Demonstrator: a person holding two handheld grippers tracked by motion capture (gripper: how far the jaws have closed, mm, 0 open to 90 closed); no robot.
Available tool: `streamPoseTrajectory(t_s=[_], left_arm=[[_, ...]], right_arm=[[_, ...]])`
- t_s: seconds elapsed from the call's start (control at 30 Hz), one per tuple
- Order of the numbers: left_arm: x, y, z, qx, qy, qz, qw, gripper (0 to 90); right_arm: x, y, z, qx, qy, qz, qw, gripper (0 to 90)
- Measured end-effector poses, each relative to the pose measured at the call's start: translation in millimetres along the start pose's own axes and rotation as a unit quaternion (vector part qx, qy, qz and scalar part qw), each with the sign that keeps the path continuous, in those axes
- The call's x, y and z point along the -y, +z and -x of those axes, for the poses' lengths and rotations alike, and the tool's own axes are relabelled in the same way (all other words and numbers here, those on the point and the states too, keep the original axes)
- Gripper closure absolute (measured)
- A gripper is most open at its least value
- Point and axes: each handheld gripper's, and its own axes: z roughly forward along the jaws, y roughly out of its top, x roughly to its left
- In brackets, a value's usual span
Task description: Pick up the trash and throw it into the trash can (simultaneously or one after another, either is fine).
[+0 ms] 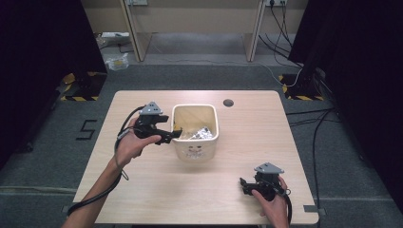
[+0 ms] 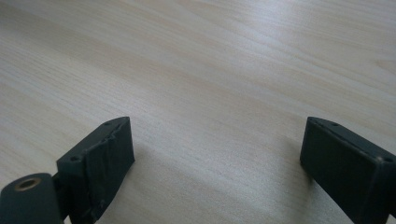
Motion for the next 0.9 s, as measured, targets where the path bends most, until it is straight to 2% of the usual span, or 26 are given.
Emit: streamPoseTrajectory(t_s=[0.37, 0.53, 0.9], left_arm=[[15.8, -15.5, -1.8, -0.008, -0.004, 0.009, 0.9999, 17.6], [24.1, -21.1, -4.2, -0.018, -0.006, 0.008, 0.9998, 17.6], [47.5, -25.8, -9.1, -0.030, -0.017, 0.009, 0.9994, 17.7]], right_arm=[[0.0, 0.0, -0.1, 0.000, 0.001, 0.000, 1.0000, 10.1], [0.0, 0.0, -0.1, -0.001, 0.001, 0.000, 1.0000, 10.1], [0.0, 0.0, -0.1, -0.001, 0.001, 0.000, 1.0000, 10.1]])
